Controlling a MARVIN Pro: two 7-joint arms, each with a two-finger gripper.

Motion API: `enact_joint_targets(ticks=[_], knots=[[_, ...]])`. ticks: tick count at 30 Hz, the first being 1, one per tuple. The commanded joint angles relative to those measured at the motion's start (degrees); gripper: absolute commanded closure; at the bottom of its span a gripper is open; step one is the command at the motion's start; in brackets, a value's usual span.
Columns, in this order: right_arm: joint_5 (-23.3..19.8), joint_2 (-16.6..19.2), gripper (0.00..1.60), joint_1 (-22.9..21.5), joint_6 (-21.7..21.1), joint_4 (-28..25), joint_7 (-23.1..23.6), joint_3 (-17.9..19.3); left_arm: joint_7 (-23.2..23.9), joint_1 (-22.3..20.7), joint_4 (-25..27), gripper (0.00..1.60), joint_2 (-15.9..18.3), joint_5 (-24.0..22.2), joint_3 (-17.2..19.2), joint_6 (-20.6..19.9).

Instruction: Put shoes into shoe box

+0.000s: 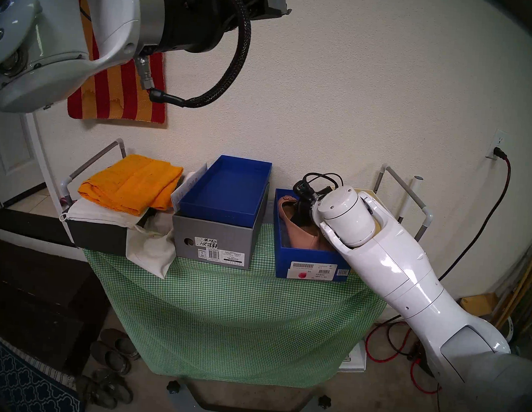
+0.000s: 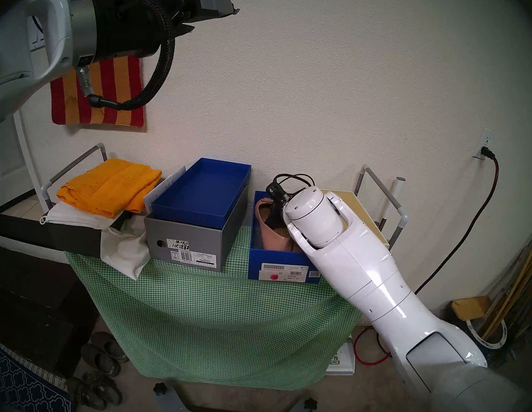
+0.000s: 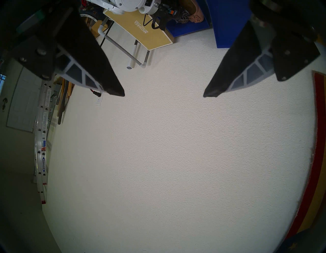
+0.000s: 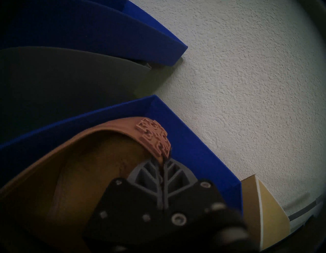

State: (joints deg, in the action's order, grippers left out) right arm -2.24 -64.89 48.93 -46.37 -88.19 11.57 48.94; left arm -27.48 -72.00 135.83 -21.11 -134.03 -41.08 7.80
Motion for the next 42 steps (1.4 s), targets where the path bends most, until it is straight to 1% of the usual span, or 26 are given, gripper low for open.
enact_joint_targets(ticks=[1,8,12,15,19,22,23,25,27,28,29,30,31,32,33,34,35,36,38,40,42], knots=[[-0.48,-1.33,0.0,-0.91,0.66,0.12,0.34,0.14,0.16,0.12,-0.15,0.0,-0.04,-0.11,0.03,0.12],[-1.35,-0.12,0.0,-2.19,-1.4,-1.88,2.09,0.73,0.18,0.02,-0.15,0.0,-0.07,-0.14,-0.08,0.14],[-1.65,-0.38,0.0,-3.56,-0.85,-1.24,1.98,2.35,0.17,-0.05,-0.14,0.0,-0.07,-0.14,-0.14,0.15],[-1.63,-0.68,0.0,-4.5,-0.01,-1.96,0.92,4.5,0.17,-0.12,-0.13,0.0,-0.09,-0.15,-0.21,0.15],[-1.39,-1.44,0.0,-5.01,1.1,-1.76,-0.49,6.1,0.19,-0.18,-0.13,0.0,-0.11,-0.17,-0.28,0.18],[-0.79,-1.99,0.0,-4.07,4.21,-3.06,-3.41,7.7,0.2,-0.22,-0.13,0.0,-0.12,-0.18,-0.32,0.18],[-0.49,-2.2,0.0,-3.57,5.87,-3.45,-4.73,8.22,0.2,-0.24,-0.12,0.0,-0.12,-0.18,-0.33,0.19],[-0.76,-2.99,0.0,-2.24,8.08,-4.81,-7.33,10.18,0.2,-0.27,-0.12,0.0,-0.13,-0.18,-0.37,0.19],[0.65,-3.13,0.0,-1.08,9.68,-6.52,-9.09,11.19,0.2,-0.31,-0.12,0.0,-0.14,-0.19,-0.4,0.2],[0.73,-3.57,0.0,-0.06,10.65,-7.23,-10.07,12.48,0.2,-0.32,-0.12,0.0,-0.14,-0.19,-0.42,0.2],[0.48,-3.78,0.0,0.73,12.21,-7.72,-11.66,13.23,0.21,-0.34,-0.12,0.0,-0.14,-0.19,-0.44,0.2],[0.01,-3.8,0.0,1.5,15.79,-8.3,-13.93,14.1,0.19,-0.36,-0.11,0.0,-0.14,-0.19,-0.46,0.2],[0.01,-3.8,0.0,1.5,15.79,-8.3,-13.93,14.1,0.19,-0.36,-0.11,0.0,-0.14,-0.19,-0.46,0.2],[0.25,-4.76,0.0,2.03,14.2,-9.56,-13.74,15.87,0.19,-0.39,-0.1,0.0,-0.14,-0.19,-0.48,0.2],[0.33,-4.95,0.0,2.42,15.56,-10.1,-15.1,16.66,0.18,-0.41,-0.1,0.0,-0.15,-0.19,-0.49,0.19],[0.02,-5.01,0.0,2.98,17.99,-10.51,-17.55,17.17,0.18,-0.43,-0.09,0.0,-0.15,-0.19,-0.51,0.19],[-0.51,-5.7,0.0,3.74,20.04,-11.22,-18.66,18.63,0.17,-0.45,-0.09,0.0,-0.15,-0.19,-0.54,0.19],[-0.62,-6.21,0.0,4.11,19.49,-12.2,-19.14,19.71,0.17,-0.47,-0.09,0.0,-0.16,-0.19,-0.55,0.19],[-1.0,-6.84,0.0,4.61,20.8,-13.53,-20.49,21.56,0.17,-0.51,-0.08,0.0,-0.16,-0.2,-0.59,0.19],[-1.68,-7.61,0.0,5.72,23.39,-14.98,-23.17,23.16,0.18,-0.54,-0.08,0.0,-0.17,-0.2,-0.62,0.2],[-2.85,-8.49,0.0,6.56,25.43,-16.6,-24.6,25.18,0.18,-0.58,-0.08,0.0,-0.18,-0.21,-0.66,0.21]])
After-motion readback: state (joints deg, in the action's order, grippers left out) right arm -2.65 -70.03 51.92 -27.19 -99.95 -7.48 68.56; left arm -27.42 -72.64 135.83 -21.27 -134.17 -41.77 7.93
